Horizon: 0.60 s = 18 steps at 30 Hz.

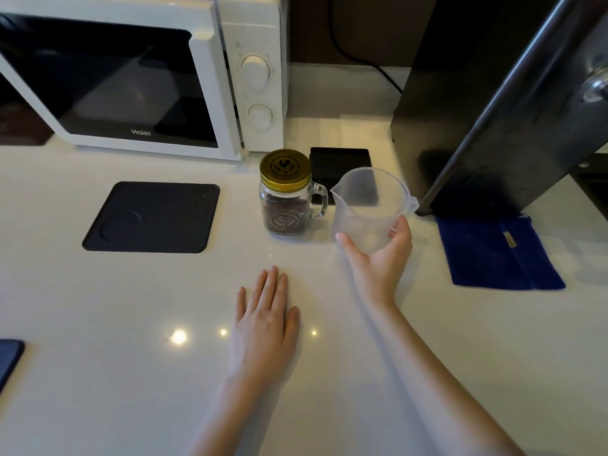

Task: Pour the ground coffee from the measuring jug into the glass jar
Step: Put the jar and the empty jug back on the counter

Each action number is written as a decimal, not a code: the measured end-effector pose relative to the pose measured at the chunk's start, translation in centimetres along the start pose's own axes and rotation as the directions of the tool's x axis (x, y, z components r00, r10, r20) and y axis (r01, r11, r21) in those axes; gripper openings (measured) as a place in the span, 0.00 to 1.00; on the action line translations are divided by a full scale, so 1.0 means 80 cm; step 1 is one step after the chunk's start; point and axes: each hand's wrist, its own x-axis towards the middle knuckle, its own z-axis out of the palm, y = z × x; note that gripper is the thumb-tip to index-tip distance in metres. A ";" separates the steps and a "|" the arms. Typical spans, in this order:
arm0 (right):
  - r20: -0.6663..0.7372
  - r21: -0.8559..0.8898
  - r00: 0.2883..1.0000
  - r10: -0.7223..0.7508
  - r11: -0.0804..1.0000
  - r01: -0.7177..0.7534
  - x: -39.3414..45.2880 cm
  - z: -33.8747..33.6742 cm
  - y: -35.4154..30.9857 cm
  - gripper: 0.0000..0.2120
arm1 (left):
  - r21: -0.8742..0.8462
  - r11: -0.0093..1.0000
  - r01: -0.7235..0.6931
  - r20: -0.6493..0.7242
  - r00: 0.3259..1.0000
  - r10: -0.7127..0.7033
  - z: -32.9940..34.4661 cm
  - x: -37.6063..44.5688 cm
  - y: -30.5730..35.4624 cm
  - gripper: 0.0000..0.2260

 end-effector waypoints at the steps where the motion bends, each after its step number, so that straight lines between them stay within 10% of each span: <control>1: -0.010 -0.002 1.000 0.000 1.000 -0.001 0.000 0.004 -0.001 0.45 | 0.000 1.000 -0.002 0.000 1.000 0.002 -0.001 0.000 0.000 0.31; 18: -0.010 -0.066 1.000 -0.018 0.998 0.017 0.007 0.019 -0.007 0.48 | 0.006 1.000 -0.003 -0.004 1.000 0.003 0.001 0.001 -0.003 0.32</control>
